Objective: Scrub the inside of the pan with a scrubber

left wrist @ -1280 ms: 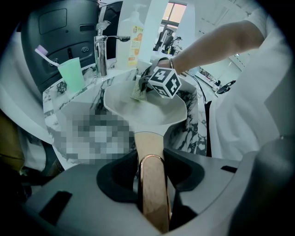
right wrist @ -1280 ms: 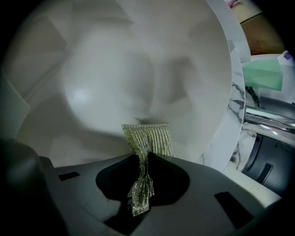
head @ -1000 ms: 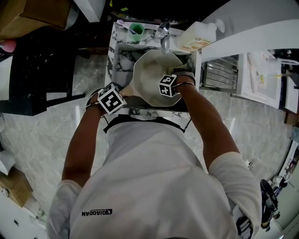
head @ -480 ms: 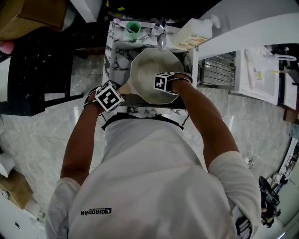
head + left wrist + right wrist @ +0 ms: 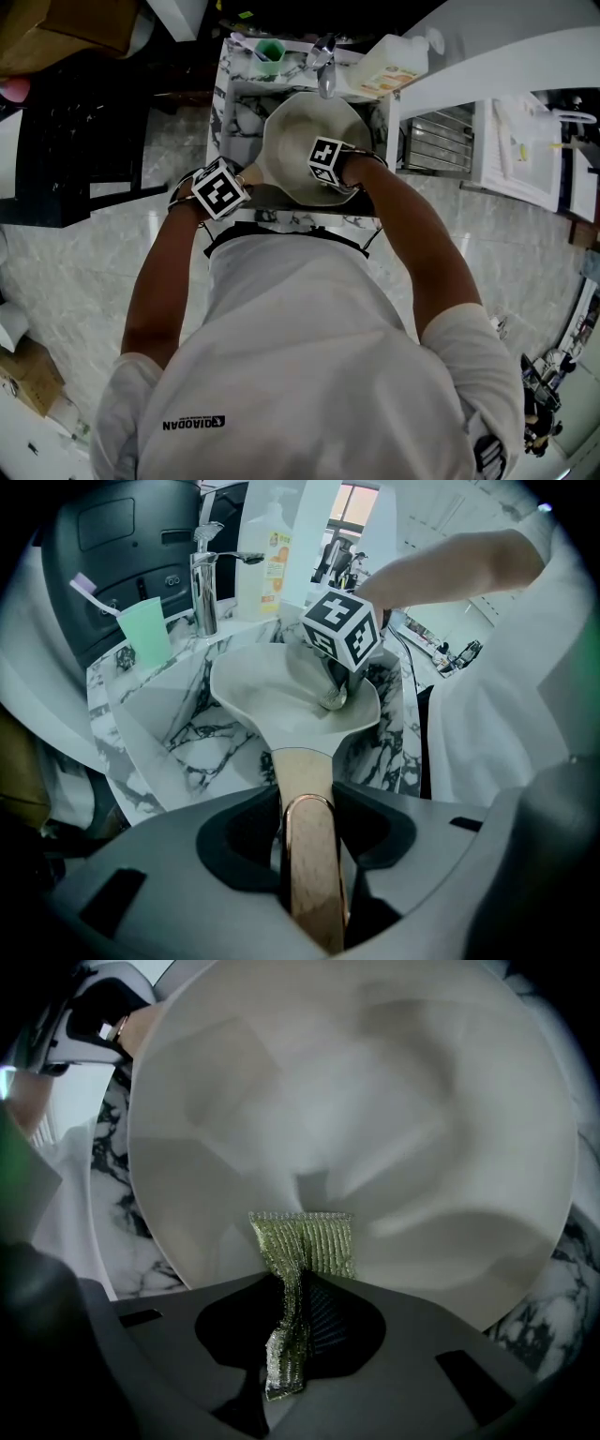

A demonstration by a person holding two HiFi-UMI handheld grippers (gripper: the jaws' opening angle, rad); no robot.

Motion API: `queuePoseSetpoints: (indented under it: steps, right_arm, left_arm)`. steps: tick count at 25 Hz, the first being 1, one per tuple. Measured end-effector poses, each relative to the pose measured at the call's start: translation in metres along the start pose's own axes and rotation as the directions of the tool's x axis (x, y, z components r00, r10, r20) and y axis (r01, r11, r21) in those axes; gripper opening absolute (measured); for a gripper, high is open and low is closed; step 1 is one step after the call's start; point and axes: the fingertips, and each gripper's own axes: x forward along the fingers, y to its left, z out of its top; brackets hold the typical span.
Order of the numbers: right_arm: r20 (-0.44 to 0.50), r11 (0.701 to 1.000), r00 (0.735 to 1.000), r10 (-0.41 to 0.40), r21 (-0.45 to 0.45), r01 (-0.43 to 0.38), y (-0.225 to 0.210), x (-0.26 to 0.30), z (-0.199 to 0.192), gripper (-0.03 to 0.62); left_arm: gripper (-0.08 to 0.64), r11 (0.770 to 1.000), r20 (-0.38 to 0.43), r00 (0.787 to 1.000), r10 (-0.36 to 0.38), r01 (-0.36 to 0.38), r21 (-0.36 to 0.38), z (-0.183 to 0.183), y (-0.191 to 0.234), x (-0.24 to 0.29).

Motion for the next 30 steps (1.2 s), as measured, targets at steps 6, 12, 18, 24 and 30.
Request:
queuePoseSetpoints:
  steps: [6, 12, 18, 24, 30]
  right_arm:
    - [0.063, 0.984, 0.984, 0.168, 0.055, -0.172, 0.031, -0.004, 0.012, 0.081]
    - [0.18, 0.94, 0.934, 0.309, 0.094, -0.329, 0.055, -0.009, 0.028, 0.081]
    - [0.3, 0.872, 0.851, 0.43, 0.104, -0.478, 0.073, -0.027, 0.045, 0.08]
    - [0.418, 0.782, 0.736, 0.533, 0.091, -0.617, 0.088, -0.046, 0.057, 0.08]
    - [0.467, 0.751, 0.684, 0.561, 0.061, -0.657, 0.092, -0.054, 0.059, 0.08]
  left_arm:
    - [0.183, 1.0, 0.004, 1.0, 0.0, 0.0, 0.001, 0.002, 0.0, 0.0]
    - [0.183, 1.0, -0.003, 1.0, 0.004, -0.004, 0.003, 0.0, 0.0, 0.001]
    - [0.183, 1.0, -0.001, 1.0, 0.002, -0.002, 0.004, 0.001, -0.001, 0.0]
    - [0.183, 1.0, -0.001, 1.0, -0.009, 0.009, -0.004, 0.002, -0.001, 0.001]
    - [0.183, 1.0, -0.007, 1.0, 0.002, -0.002, -0.004, 0.001, 0.002, 0.0]
